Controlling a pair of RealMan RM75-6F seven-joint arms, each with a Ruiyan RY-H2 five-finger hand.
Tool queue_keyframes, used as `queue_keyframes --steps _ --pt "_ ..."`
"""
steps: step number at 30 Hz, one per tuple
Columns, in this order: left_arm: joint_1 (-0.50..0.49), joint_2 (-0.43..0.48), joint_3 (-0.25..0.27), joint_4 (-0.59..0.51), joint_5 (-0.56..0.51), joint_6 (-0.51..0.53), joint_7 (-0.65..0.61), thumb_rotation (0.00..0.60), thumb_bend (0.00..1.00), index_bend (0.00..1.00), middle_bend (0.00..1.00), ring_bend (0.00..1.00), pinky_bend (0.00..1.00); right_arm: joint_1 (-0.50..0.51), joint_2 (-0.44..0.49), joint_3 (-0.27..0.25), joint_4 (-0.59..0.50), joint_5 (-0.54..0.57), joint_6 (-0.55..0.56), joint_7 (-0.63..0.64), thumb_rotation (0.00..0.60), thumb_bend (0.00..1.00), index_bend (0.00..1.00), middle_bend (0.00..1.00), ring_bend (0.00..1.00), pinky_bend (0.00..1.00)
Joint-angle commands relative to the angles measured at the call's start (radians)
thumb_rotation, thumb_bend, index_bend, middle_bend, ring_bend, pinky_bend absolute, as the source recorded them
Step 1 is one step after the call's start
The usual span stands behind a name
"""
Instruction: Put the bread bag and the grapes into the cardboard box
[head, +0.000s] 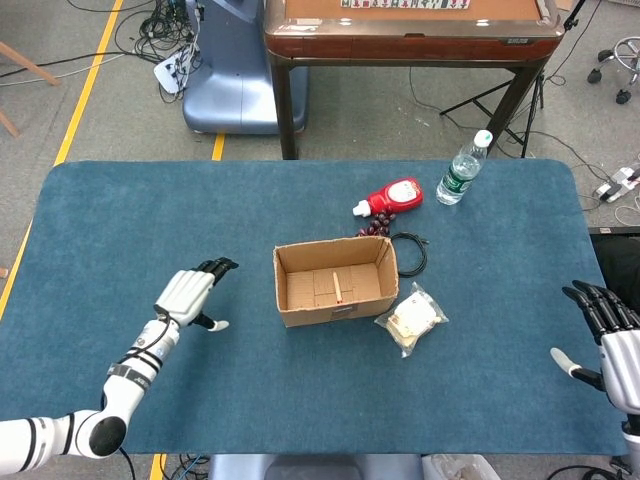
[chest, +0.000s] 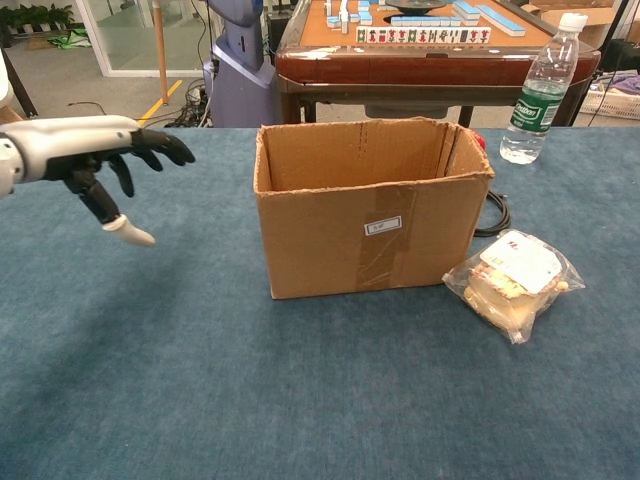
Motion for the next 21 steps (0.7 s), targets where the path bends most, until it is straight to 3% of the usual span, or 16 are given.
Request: queue_keyframes --steps 1,8,13,21 --pt "0.098 0.069 0.065 -0.062 0.116 0.151 0.041 0.6 0.0 0.14 0.12 0.13 0.3 0.007 -0.009 0.0 0.0 0.006 -0.016 -0.018 0.6 0.0 0.2 0.18 0.15 0.39" --pt "0.271 0.15 0.179 -0.113 0.3 0.338 0.014 0.6 0.0 0.13 0.12 0.11 0.3 0.037 -0.044 0.002 0.015 0.021 -0.074 -0.067 0.6 0.0 0.2 0.2 0.15 0.39" --pt "0.387 0.164 0.256 -0.079 0.43 0.454 0.033 0.6 0.0 0.13 0.12 0.11 0.3 0.07 -0.089 0.011 0.051 0.033 -0.121 -0.102 0.6 0.0 0.2 0.24 0.15 0.39" --pt "0.529 0.146 0.292 0.017 0.532 0.574 -0.008 0.6 0.0 0.13 0.12 0.11 0.3 0.151 -0.106 0.028 0.067 0.071 -0.253 -0.177 0.6 0.0 0.2 0.32 0.22 0.39"
